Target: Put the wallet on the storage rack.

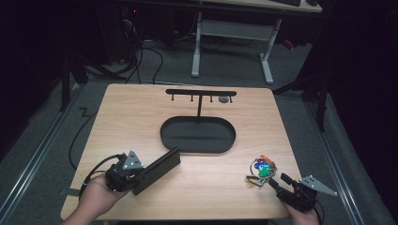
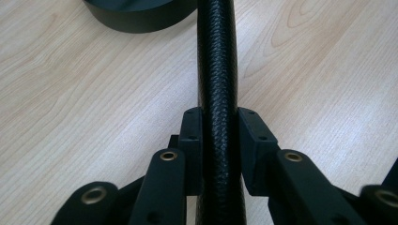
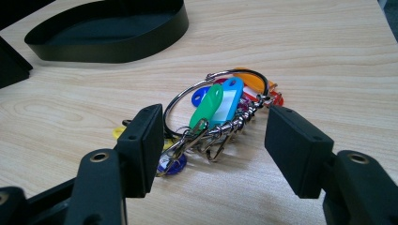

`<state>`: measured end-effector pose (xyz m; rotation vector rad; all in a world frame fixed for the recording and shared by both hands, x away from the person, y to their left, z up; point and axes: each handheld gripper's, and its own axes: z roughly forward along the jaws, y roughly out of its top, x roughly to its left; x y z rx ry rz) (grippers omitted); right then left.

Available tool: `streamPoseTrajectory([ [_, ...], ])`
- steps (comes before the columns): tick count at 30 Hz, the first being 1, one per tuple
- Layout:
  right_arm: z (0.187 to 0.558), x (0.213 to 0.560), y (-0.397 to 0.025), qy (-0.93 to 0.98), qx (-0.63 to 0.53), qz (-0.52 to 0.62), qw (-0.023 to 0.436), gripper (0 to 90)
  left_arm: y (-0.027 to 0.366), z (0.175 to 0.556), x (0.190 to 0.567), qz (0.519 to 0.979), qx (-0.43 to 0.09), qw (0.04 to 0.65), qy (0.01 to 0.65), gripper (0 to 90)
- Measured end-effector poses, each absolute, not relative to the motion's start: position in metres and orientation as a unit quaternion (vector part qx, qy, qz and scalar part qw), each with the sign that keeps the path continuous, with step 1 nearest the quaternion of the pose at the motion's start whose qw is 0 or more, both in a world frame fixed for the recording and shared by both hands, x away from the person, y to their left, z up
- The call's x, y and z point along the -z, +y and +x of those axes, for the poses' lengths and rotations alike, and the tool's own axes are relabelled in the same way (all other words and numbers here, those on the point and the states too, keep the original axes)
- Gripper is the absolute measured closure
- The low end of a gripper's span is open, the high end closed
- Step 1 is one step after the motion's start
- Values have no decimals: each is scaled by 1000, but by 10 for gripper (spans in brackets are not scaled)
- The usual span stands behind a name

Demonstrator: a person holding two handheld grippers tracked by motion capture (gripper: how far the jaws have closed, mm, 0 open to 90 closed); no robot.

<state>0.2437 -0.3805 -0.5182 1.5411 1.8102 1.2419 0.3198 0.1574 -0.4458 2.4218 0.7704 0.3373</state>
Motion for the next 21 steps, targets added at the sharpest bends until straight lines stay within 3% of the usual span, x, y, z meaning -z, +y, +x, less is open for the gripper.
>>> streamPoseTrajectory([
  [21,243,518,-382,657,-450,559,231,384,152,317,434,906,-157,303,250,763],
])
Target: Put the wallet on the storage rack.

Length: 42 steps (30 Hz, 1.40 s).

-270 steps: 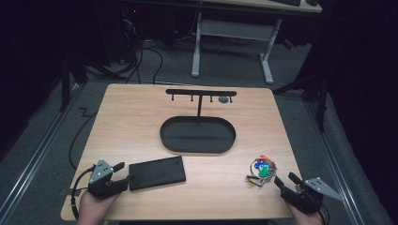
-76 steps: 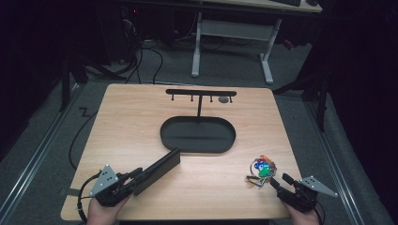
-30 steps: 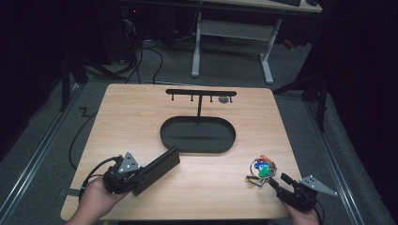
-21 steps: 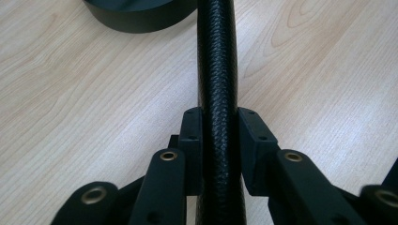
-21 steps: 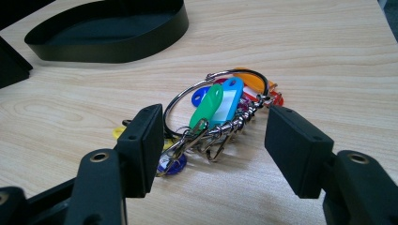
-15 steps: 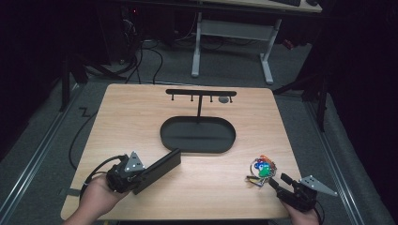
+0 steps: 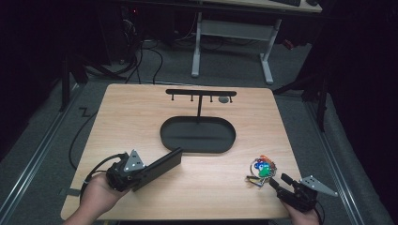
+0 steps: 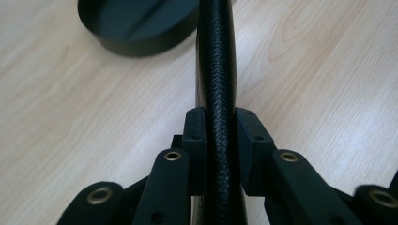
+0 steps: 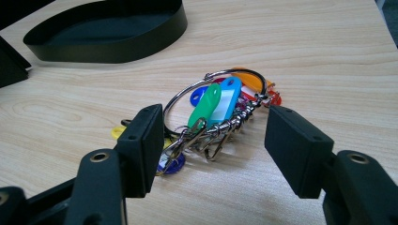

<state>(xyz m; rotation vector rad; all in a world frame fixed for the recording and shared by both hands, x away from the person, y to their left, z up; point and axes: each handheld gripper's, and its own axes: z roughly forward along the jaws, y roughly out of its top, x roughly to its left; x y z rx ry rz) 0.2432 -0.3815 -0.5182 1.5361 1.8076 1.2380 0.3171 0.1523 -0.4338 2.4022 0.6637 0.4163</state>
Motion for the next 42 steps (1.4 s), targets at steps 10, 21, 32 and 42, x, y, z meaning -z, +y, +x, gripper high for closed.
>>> streamPoseTrajectory([
  [10,243,518,-382,657,-450,559,231,384,136,313,412,908,-221,301,188,769],
  [21,243,518,-383,656,-451,560,231,384,104,329,398,903,-295,293,111,768],
  [32,242,518,-384,655,-452,560,231,384,70,360,400,899,-325,289,60,769],
  [42,242,519,-386,654,-452,562,228,384,39,388,403,893,-338,298,24,769],
])
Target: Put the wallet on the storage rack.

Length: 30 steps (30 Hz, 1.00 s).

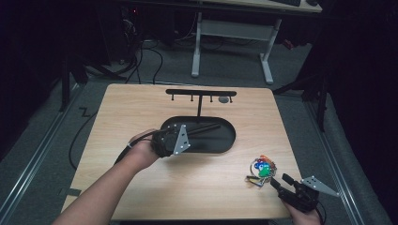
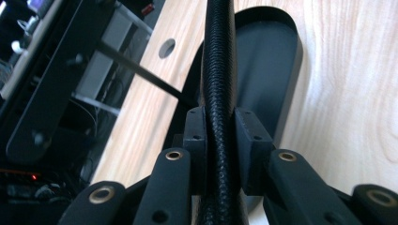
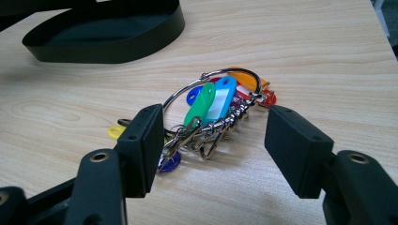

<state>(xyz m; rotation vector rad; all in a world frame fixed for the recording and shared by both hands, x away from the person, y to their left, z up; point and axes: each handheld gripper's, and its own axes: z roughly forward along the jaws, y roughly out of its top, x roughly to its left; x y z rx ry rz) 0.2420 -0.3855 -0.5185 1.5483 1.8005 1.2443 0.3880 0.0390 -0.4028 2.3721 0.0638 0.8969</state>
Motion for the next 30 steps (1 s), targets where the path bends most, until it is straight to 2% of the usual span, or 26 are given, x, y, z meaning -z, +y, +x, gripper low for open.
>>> streamPoseTrajectory([
  [12,243,521,-385,657,-450,562,224,385,19,423,415,892,-344,294,18,770],
  [30,243,522,-385,659,-450,561,221,385,3,445,444,887,-366,281,0,770],
])
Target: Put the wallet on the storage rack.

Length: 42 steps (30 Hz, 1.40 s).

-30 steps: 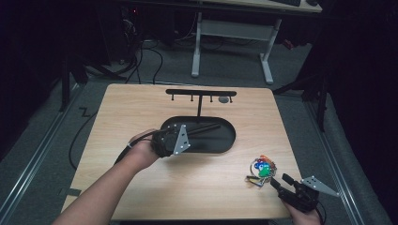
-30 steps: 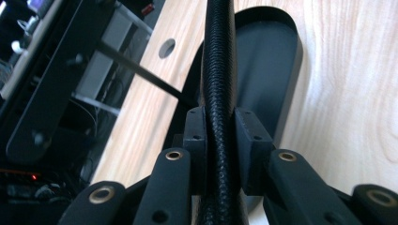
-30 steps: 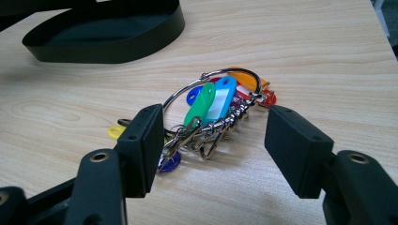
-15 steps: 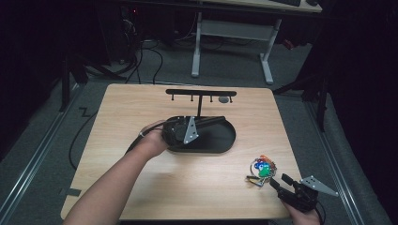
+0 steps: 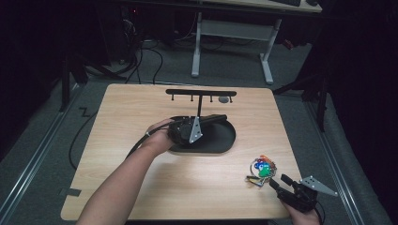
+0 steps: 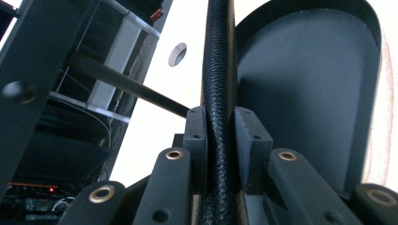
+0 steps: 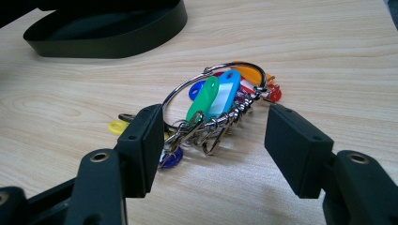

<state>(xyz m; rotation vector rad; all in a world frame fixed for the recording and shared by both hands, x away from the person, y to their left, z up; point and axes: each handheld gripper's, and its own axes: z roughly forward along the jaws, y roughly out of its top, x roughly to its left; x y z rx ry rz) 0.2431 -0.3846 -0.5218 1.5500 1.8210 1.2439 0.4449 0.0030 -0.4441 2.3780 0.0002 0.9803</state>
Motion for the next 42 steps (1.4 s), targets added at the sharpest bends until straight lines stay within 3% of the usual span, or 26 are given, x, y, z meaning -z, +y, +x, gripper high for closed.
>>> streamPoseTrajectory([
  [17,243,523,-384,661,-449,561,219,385,12,453,465,905,-343,252,-9,756],
  [36,243,524,-384,661,-448,561,216,385,25,462,467,922,-296,246,36,734],
  [42,242,523,-384,661,-447,563,216,385,25,462,469,927,-288,233,57,688],
])
